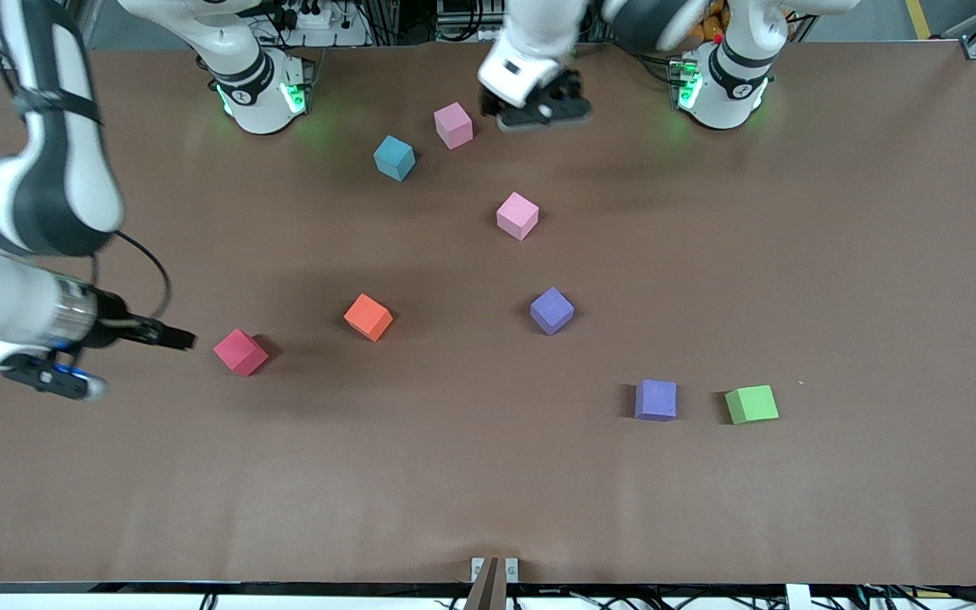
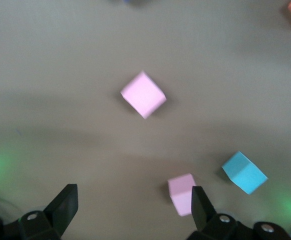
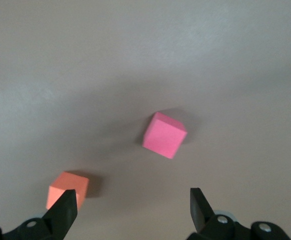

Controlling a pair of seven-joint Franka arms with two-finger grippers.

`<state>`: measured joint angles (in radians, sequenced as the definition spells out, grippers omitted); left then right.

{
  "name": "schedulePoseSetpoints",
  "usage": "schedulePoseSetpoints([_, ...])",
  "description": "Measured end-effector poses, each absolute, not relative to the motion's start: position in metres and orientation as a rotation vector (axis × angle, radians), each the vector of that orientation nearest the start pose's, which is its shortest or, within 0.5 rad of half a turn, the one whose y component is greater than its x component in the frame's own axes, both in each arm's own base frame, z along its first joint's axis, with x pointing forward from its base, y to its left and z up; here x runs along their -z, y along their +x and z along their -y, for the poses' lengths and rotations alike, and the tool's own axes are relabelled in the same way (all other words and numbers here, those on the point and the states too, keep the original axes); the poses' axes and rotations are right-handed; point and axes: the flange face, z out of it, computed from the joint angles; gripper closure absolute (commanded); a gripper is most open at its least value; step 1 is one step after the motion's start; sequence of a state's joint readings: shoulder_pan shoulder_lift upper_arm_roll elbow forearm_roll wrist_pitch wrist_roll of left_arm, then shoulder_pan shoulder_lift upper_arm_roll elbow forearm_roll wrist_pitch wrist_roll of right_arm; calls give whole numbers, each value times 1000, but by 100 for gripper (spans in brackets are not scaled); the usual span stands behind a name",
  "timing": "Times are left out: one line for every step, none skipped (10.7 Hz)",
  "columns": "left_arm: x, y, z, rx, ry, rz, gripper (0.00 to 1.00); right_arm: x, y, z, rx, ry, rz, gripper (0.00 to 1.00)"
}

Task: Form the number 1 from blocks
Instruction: 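Reach the left gripper to pink while the right gripper reaches orange, then grasp the pink cube with the left gripper while the right gripper grasps the orange cube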

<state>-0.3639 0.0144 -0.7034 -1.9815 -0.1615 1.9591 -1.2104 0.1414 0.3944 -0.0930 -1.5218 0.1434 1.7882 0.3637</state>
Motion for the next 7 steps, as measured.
schedulePoseSetpoints([-439, 225, 509, -267, -3133, 430, 0, -411, 661, -74, -239, -2995, -617, 0])
schedulePoseSetpoints([-422, 200, 524, -300, -3106, 525, 0, -396, 661, -94, -273, -2966, -684, 0])
schedulePoseSetpoints([-405, 183, 536, -325, -3080, 603, 0, -377, 661, -110, -317, -2938, -731, 0])
schedulePoseSetpoints([-388, 174, 545, -341, -3057, 655, 0, -354, 661, -123, -372, -2908, -771, 0])
schedulePoseSetpoints([-370, 166, 554, -372, -3043, 702, 0, -329, 661, -137, -427, -2871, -810, 0])
schedulePoseSetpoints([-350, 158, 563, -393, -3031, 746, 0, -304, 661, -153, -461, -2842, -854, 0])
schedulePoseSetpoints([-330, 149, 570, -385, -3017, 763, 0, -282, 659, -169, -471, -2838, -878, 0])
